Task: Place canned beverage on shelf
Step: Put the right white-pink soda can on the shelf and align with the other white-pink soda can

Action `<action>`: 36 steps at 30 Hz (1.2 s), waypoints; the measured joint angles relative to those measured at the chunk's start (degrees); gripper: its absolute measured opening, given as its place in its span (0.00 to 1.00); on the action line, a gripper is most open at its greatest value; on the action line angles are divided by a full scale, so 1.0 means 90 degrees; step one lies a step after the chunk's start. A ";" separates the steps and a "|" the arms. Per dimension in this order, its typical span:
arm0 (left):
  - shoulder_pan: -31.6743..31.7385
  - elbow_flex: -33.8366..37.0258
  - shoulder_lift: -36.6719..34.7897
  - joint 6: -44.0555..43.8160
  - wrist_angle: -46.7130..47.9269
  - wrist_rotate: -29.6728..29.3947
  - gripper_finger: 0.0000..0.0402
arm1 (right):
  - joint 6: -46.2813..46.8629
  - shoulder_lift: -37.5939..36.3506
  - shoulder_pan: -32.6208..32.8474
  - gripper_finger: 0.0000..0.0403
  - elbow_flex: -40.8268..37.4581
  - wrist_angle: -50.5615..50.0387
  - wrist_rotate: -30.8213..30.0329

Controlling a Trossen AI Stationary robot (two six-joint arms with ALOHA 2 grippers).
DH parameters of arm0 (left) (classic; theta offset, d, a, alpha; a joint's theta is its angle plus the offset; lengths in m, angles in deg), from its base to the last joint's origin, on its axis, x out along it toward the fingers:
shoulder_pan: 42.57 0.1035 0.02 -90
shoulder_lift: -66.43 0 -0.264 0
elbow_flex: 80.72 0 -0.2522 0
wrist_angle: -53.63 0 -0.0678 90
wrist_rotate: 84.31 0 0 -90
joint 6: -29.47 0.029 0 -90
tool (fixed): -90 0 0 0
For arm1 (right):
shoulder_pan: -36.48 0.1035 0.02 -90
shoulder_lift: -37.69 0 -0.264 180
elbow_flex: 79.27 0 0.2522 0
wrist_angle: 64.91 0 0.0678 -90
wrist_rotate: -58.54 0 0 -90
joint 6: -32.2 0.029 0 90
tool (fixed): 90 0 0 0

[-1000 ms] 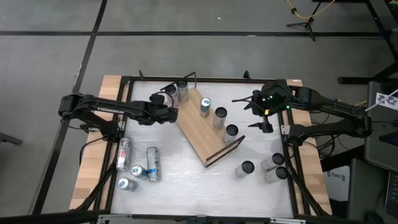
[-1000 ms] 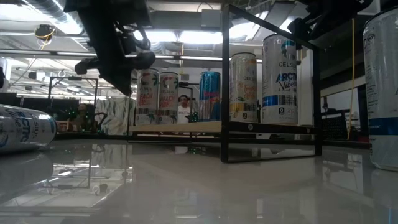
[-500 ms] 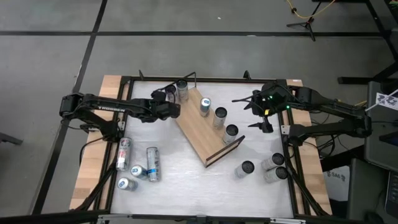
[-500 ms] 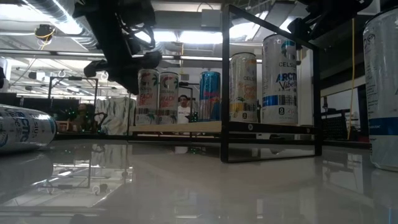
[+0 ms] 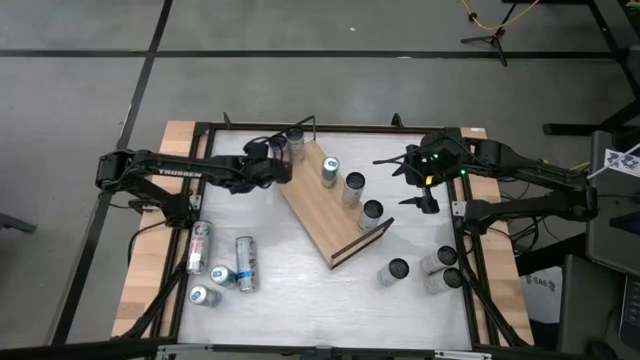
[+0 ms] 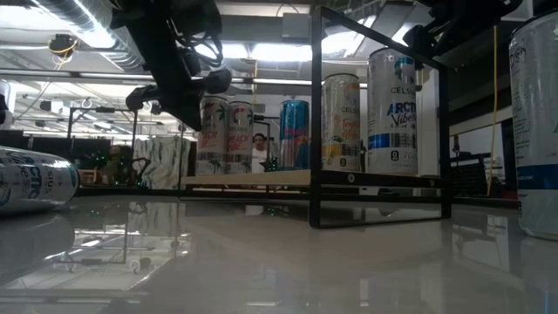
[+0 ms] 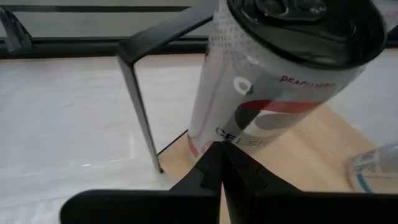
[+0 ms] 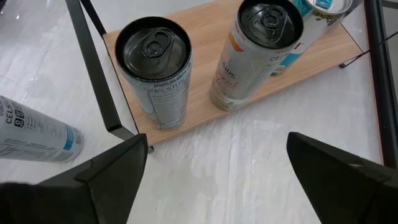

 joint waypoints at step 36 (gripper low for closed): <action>0.0204 -0.0002 0.0558 0.0339 -0.1157 0.0141 0.00 | 0.0000 -0.0002 0.0000 0.94 0.0000 0.0068 -0.0002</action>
